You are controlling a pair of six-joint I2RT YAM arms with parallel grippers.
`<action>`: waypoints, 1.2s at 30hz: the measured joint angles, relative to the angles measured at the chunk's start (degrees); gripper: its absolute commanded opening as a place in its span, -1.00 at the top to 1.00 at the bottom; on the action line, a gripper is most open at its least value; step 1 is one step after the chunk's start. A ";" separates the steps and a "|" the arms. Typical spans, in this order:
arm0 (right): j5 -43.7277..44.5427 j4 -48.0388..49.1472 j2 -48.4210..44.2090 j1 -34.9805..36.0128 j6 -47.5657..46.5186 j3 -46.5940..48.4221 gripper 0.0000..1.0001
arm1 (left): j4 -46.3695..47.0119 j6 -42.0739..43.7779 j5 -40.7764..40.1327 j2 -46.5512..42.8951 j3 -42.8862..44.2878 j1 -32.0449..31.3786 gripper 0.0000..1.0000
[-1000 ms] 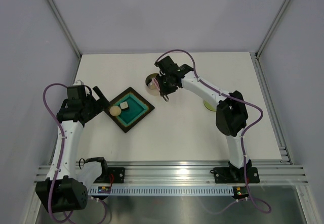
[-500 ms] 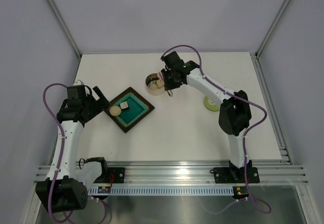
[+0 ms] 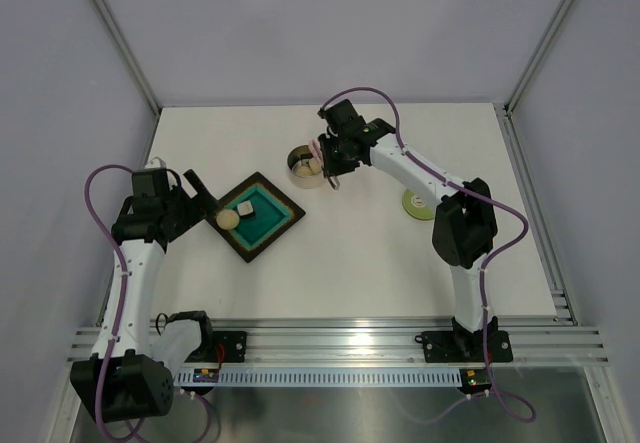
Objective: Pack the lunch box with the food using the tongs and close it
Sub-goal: Adjust the fake food in the packing box, then place the clamp at the center of the board.
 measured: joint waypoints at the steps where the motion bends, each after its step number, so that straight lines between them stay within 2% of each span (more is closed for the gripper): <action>1: -0.17 0.02 0.00 0.00 0.04 0.00 1.00 | 0.11 0.00 0.13 -0.20 0.00 0.00 -0.98; 4: 0.24 0.87 -0.28 0.00 0.87 -1.03 1.00 | 0.42 0.04 0.61 -1.42 0.00 0.00 -0.98; 11: 6.21 5.03 -10.23 -1.11 3.63 -15.98 1.00 | 0.79 0.02 0.92 -1.84 0.00 0.00 -0.98; 17: 7.63 8.22 -15.34 -7.50 4.63 -21.79 1.00 | 1.55 0.02 1.20 -1.95 -0.04 0.00 -0.98; 21: 8.98 6.73 -13.57 -11.61 4.61 -19.96 1.00 | 1.60 0.00 2.29 -1.51 -0.04 0.00 -0.98; 28: 11.61 4.76 -1.51 -12.85 3.69 -9.44 0.99 | 1.62 0.31 3.48 -1.01 -0.04 0.00 -0.98; 34: 12.04 3.78 7.50 -14.51 3.56 -4.33 0.70 | 1.31 1.64 5.53 0.44 0.13 0.00 -0.98; 36: 12.04 3.17 10.16 -14.82 3.26 -2.01 0.20 | 1.20 2.03 6.71 2.36 0.24 0.00 -0.98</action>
